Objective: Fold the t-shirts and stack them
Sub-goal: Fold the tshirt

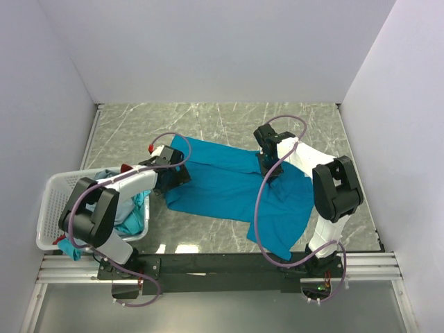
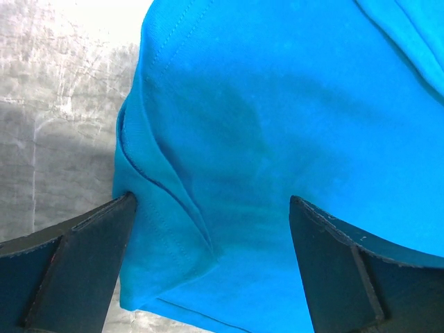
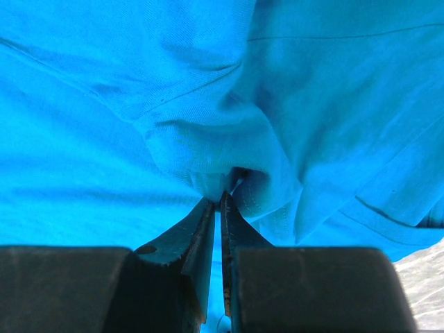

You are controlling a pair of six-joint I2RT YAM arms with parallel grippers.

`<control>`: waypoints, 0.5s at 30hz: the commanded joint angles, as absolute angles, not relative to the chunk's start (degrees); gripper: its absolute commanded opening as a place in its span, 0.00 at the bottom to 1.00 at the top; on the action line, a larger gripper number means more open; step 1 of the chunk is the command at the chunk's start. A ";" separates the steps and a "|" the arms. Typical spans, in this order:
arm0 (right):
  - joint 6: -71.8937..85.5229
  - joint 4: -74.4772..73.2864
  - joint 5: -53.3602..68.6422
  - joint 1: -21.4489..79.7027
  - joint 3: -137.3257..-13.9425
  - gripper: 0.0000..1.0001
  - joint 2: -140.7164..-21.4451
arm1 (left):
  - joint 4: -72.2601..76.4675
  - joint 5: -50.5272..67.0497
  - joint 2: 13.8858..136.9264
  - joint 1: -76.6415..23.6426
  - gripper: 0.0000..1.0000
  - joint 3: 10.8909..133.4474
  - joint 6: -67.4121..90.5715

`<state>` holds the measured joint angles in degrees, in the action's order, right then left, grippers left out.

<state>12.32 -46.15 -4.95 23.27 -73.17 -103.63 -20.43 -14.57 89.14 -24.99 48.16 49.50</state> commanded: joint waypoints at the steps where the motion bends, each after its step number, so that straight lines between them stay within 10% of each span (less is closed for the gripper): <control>1: 11.86 -44.92 -4.57 23.55 -74.71 0.14 -103.27 | -22.24 -18.29 90.27 -24.70 0.99 49.65 49.66; 15: 12.74 -41.57 -3.52 23.47 -72.69 0.13 -102.92 | -22.86 -18.28 91.92 -26.37 0.99 68.62 46.50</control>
<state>12.40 -43.57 -3.55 23.27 -72.88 -103.63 -24.43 -15.68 90.00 -26.15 62.72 48.60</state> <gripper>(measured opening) 0.133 0.994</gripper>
